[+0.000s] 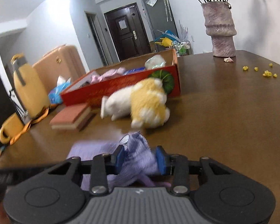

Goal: Organize soft objects
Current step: 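Grasp the purple drawstring pouch with the left tool while the right tool grips it too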

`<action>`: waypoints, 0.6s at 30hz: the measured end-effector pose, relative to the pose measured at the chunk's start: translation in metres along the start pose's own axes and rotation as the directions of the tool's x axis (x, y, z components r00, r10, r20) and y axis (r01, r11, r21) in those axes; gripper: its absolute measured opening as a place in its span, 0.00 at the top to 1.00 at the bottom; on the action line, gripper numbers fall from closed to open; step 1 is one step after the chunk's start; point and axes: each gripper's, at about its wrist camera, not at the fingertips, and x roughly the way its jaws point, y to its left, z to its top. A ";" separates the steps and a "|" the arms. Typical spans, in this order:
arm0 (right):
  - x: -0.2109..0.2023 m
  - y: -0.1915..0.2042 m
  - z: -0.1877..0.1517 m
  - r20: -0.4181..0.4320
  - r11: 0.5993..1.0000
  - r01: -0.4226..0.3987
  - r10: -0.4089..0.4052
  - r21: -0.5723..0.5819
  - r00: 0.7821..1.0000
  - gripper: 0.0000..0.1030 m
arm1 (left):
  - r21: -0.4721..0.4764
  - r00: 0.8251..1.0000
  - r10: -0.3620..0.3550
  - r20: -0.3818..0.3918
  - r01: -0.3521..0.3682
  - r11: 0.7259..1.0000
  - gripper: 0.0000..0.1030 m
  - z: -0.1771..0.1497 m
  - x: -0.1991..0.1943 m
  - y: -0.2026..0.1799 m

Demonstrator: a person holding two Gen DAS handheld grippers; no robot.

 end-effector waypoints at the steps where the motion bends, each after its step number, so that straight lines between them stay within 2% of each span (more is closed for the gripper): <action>1: -0.008 0.005 -0.006 0.003 1.000 0.004 -0.004 -0.020 1.000 0.65 | -0.008 1.000 -0.015 -0.010 0.015 1.000 0.63 -0.002 -0.006 0.004; 2: -0.015 0.009 -0.011 0.003 0.999 0.011 -0.011 -0.031 1.000 0.64 | -0.016 0.999 -0.034 -0.017 0.034 0.999 0.62 -0.004 -0.012 0.008; 4: -0.027 0.012 -0.018 0.004 1.000 0.008 -0.008 -0.011 1.000 0.63 | -0.007 0.998 -0.051 -0.022 0.051 0.999 0.52 -0.009 -0.022 0.011; 6: -0.029 0.015 -0.023 -0.002 1.000 -0.006 0.006 -0.002 1.000 0.63 | 0.041 0.999 -0.044 0.001 0.044 0.998 0.51 -0.012 -0.027 0.007; 8: -0.030 0.019 -0.026 0.008 1.000 0.014 -0.014 -0.016 1.000 0.64 | 0.087 0.999 -0.031 0.027 0.029 0.996 0.52 -0.012 -0.029 0.001; 10: -0.031 0.024 -0.029 0.014 0.999 0.036 -0.035 -0.041 0.999 0.66 | 0.124 0.999 -0.053 0.002 0.052 0.991 0.67 -0.013 -0.026 -0.005; 13: -0.034 0.029 -0.033 0.014 0.996 0.049 -0.048 -0.073 0.999 0.74 | 0.125 0.998 -0.055 -0.038 0.059 0.990 0.80 -0.018 -0.023 -0.006; 15: -0.038 0.032 -0.036 0.018 0.995 0.055 -0.054 -0.084 0.998 0.75 | 0.123 0.997 -0.064 -0.049 0.070 0.990 0.91 -0.021 -0.024 -0.005; 18: -0.043 0.035 -0.041 0.026 0.996 0.043 -0.042 -0.074 0.999 0.77 | 0.148 0.996 -0.076 -0.049 0.083 0.986 0.93 -0.024 -0.035 -0.006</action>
